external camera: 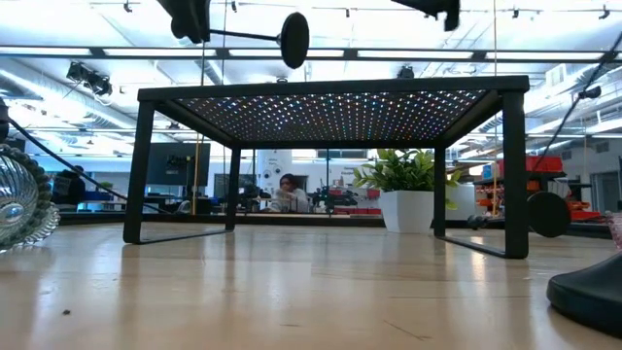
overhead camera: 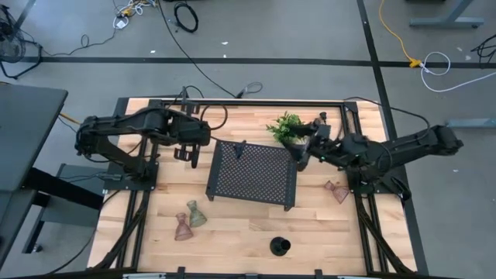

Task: Pick & Place candle stick holders
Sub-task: Put the left black metal candle holder on the shelf

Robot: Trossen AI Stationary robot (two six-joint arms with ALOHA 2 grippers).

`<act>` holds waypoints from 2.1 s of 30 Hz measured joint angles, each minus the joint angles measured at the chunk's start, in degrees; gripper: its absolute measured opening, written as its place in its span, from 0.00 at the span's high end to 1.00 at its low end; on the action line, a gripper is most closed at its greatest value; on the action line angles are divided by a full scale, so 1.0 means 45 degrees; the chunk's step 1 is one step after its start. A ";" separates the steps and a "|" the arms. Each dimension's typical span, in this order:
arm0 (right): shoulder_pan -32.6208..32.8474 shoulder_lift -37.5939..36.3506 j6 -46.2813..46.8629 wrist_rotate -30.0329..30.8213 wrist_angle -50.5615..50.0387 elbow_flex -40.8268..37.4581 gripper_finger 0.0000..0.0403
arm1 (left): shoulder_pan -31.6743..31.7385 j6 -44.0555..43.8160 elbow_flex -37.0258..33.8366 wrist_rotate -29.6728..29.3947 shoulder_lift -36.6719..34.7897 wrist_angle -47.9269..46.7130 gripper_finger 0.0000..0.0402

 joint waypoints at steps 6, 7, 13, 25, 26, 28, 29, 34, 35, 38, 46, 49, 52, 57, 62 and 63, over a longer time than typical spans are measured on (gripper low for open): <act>0.0349 0.2032 -0.1617 -0.0826 -0.1297 0.2205 0.26 | -0.0095 0.0144 0.0010 -0.0170 0.0127 -0.0007 0.76; 0.0352 0.2379 -0.1616 -0.1060 -0.1364 0.2468 0.26 | -0.0100 0.0144 0.0005 -0.0217 0.0163 -0.0010 0.76; 0.0197 0.3888 -0.1210 -0.1374 -0.3365 0.4598 0.26 | -0.0425 0.0184 0.0001 -0.0480 0.0584 -0.0037 0.76; -0.0433 0.6839 -0.1245 -0.1001 -0.7847 0.8868 0.37 | -0.1488 0.0810 -0.0005 -0.1903 0.1083 0.0225 0.76; -0.0509 0.7022 -0.1322 -0.0923 -0.7976 0.9019 0.38 | -0.1567 0.0817 -0.0001 -0.2012 0.1061 0.0272 0.76; -0.0720 0.7384 -0.1312 -0.0975 -0.7951 0.9221 0.40 | -0.1746 0.0815 0.0010 -0.2206 0.1057 0.0349 0.76; -0.0840 0.7529 -0.1284 -0.1071 -0.8092 0.9264 0.41 | -0.1835 0.0837 0.0005 -0.2313 0.1059 0.0338 0.76; -0.1382 0.7910 -0.1019 -0.1182 -0.8451 0.9269 0.42 | -0.2365 0.0840 0.0005 -0.2622 0.1059 0.0368 0.76; -0.1485 0.7921 -0.0762 -0.1434 -0.8379 0.9269 0.42 | -0.2475 0.0878 0.0005 -0.2817 0.1059 0.0371 0.76; -0.1767 0.7916 0.0084 -0.3177 -0.7795 0.9272 0.42 | -0.2730 0.1297 0.0005 -0.3492 0.1059 0.0420 0.76; -0.1809 0.8086 0.0341 -0.4607 -0.6969 0.9274 0.42 | -0.3048 0.2161 0.0005 -0.4410 0.1059 0.1178 0.76; -0.1818 0.8110 0.0341 -0.5478 -0.6237 0.9271 0.42 | -0.3053 0.2602 0.0005 -0.4443 0.1059 0.1478 0.76; -0.1805 0.8109 0.0153 -0.5171 -0.6346 0.9288 0.42 | -0.3166 0.2812 0.0005 -0.4625 0.1059 0.1680 0.76; -0.1956 0.8130 0.0103 -0.4837 -0.6644 0.9274 0.42 | -0.3509 0.3147 0.0005 -0.4758 0.1059 0.1840 0.76; -0.1950 0.8130 0.0267 -0.4819 -0.6624 0.9274 0.42 | -0.3784 0.3805 0.0000 -0.5371 0.1059 0.2165 0.76; -0.1950 0.8146 0.0342 -0.4834 -0.6571 0.9274 0.42 | -0.3832 0.3816 0.0000 -0.5515 0.1059 0.2304 0.76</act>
